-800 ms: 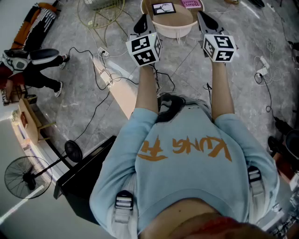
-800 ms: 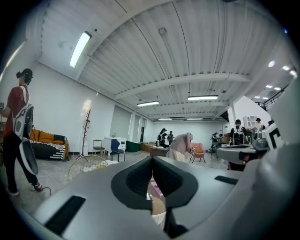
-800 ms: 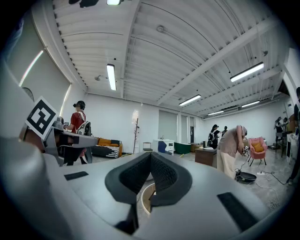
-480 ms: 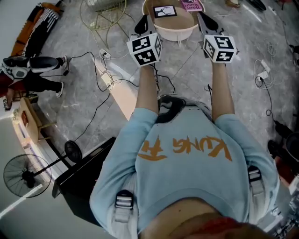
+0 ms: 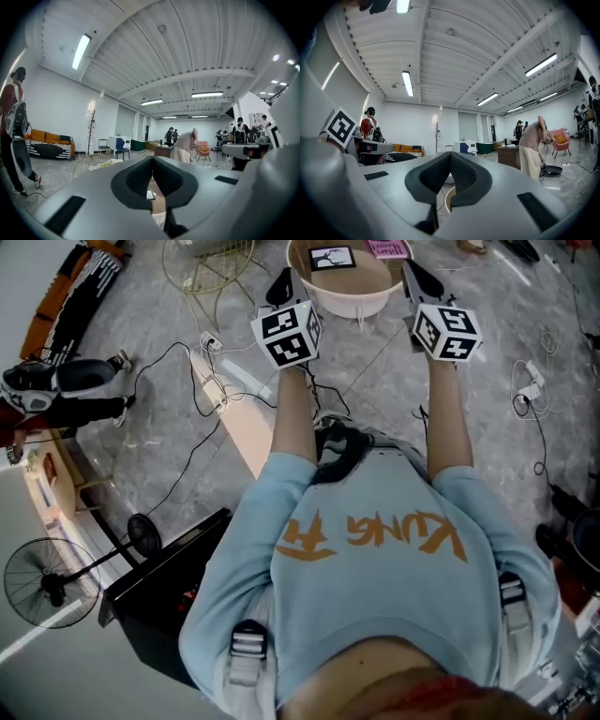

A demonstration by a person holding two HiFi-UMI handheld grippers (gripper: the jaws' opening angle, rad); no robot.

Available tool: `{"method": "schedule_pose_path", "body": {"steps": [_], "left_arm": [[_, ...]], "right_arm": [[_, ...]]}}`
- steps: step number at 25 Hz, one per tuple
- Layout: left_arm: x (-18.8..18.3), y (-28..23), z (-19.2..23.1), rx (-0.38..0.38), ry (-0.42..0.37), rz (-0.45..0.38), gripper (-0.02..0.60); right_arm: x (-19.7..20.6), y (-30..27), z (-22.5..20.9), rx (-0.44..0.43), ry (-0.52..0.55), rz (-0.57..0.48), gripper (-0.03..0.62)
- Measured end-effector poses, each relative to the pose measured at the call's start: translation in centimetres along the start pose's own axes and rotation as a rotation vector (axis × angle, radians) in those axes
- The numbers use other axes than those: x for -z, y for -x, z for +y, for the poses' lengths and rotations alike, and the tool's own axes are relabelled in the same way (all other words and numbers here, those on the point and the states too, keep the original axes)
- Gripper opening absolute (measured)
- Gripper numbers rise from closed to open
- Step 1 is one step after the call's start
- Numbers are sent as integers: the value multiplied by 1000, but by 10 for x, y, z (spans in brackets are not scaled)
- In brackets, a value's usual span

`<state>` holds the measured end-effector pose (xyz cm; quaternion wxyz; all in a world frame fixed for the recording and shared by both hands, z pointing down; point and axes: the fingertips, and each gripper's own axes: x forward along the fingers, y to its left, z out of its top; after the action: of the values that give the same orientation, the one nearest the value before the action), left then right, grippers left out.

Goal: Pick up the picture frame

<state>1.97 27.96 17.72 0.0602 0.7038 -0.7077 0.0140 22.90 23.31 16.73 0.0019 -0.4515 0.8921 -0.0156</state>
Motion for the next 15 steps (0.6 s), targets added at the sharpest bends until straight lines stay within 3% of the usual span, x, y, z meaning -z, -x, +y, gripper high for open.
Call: {"method": "schedule_pose_path", "body": {"steps": [11, 15], "left_arm": [[-23, -12, 23, -46, -4, -51, 20], [-24, -37, 21, -18, -15, -59, 20]], "right_arm": [[-15, -18, 2, -39, 7, -61, -2], [-16, -34, -11, -28, 17, -70, -2]]}}
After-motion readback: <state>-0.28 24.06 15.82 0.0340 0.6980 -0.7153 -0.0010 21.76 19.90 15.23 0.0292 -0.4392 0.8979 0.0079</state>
